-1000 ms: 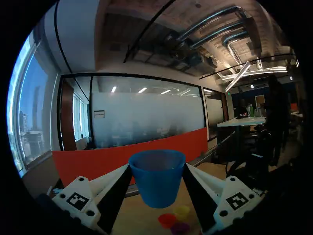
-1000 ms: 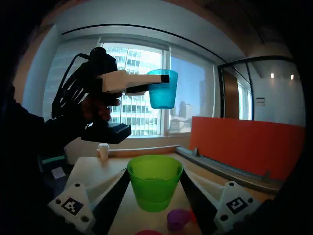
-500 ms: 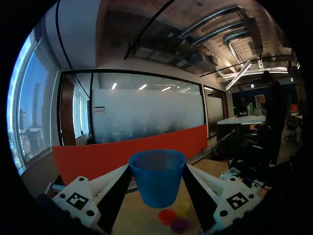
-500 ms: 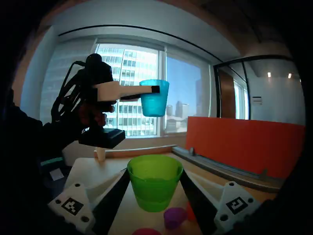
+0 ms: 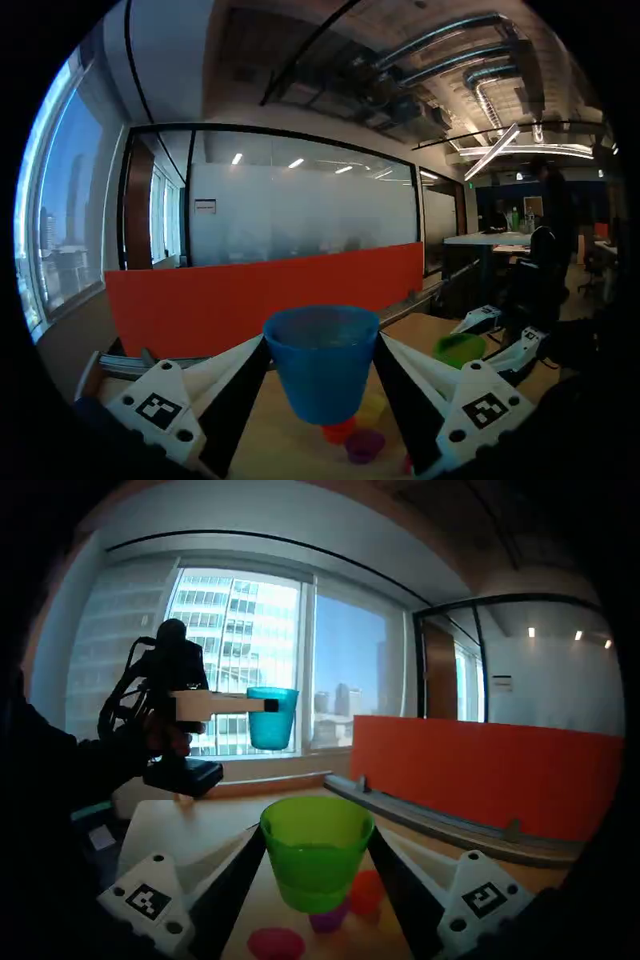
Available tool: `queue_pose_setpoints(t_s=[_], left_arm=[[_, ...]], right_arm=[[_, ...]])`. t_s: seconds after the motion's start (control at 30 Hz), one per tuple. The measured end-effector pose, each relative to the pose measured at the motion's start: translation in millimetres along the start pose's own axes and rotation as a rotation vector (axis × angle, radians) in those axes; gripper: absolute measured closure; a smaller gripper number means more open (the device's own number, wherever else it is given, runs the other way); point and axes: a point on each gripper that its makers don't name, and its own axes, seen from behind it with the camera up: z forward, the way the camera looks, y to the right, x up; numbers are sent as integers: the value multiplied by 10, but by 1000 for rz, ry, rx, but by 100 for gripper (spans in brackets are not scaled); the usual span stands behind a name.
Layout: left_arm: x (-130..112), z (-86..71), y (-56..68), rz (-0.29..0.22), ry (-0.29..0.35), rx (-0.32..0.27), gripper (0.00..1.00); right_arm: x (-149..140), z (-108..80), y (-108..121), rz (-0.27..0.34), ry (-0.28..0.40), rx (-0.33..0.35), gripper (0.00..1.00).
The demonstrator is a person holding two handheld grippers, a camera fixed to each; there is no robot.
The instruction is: Pour water
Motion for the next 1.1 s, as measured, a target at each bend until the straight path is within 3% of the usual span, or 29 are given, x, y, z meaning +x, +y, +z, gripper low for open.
queue_pose_setpoints(t_s=[0.4,1.1], left_arm=[[-277,-18,1,1,-30,-7,15],[-867,58,-51,45,-152,-16,14]], right_arm=[[40,-259,304,-1,-3,-81,9],[-265,-280,522,-5,-94,-104,9]])
